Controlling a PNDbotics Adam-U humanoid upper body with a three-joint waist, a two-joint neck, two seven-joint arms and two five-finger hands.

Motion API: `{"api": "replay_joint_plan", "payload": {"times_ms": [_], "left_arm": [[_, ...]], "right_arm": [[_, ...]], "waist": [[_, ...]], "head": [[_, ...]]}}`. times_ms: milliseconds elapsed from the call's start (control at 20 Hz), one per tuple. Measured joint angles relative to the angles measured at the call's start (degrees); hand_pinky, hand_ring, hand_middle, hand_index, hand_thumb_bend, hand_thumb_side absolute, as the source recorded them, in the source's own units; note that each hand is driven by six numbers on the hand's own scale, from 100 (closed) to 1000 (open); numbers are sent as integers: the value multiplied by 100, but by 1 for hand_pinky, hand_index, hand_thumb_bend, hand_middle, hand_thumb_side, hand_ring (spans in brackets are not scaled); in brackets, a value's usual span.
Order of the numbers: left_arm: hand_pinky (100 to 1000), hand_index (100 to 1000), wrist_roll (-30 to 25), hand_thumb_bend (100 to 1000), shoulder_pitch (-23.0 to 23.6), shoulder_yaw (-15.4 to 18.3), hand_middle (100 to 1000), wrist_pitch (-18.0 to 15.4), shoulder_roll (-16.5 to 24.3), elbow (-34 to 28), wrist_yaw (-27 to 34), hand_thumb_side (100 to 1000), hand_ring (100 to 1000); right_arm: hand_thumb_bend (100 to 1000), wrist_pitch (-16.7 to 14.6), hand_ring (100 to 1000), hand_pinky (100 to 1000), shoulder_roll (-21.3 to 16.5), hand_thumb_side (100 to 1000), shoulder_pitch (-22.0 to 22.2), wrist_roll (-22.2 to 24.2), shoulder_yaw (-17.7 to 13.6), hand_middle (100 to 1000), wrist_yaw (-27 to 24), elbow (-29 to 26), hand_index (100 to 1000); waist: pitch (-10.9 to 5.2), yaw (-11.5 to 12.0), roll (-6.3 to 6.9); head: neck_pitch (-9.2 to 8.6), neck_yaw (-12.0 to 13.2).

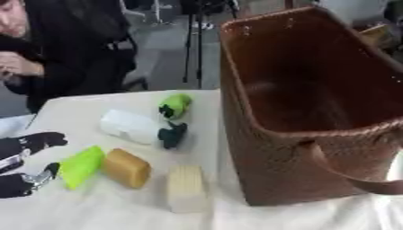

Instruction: Pick up objects on the table and place them in the box.

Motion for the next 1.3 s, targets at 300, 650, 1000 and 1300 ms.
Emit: {"api": "replay_joint_plan", "payload": {"times_ms": [300, 650, 1000, 1300], "left_arm": [[1000, 1000, 167, 100, -33, -196, 1000, 169, 178, 61, 529, 1000, 1000], [1000, 1000, -424, 247, -174, -268, 1000, 336, 219, 150, 815, 1000, 1000], [1000, 1000, -671, 100, -392, -267, 1000, 474, 254, 209, 735, 1000, 1000], [1000, 1000, -405, 100, -495, -267, 1000, 478, 195, 245, 631, 1000, 1000]], "right_arm": [[100, 44, 783, 816, 0, 863, -41, -44, 36, 777, 5, 0, 704], [100, 58, 781, 815, 0, 863, -44, -58, 71, 776, 8, 0, 697], [100, 72, 779, 814, 1, 861, -50, -72, 106, 772, 8, 0, 682], [100, 72, 778, 815, 1, 862, -91, -72, 136, 771, 8, 0, 680]], "waist": [[-1, -8, 24], [-1, -28, 25], [6, -41, 10], [25, -70, -25]], "head": [[0, 0], [0, 6], [-13, 39], [129, 134]]}}
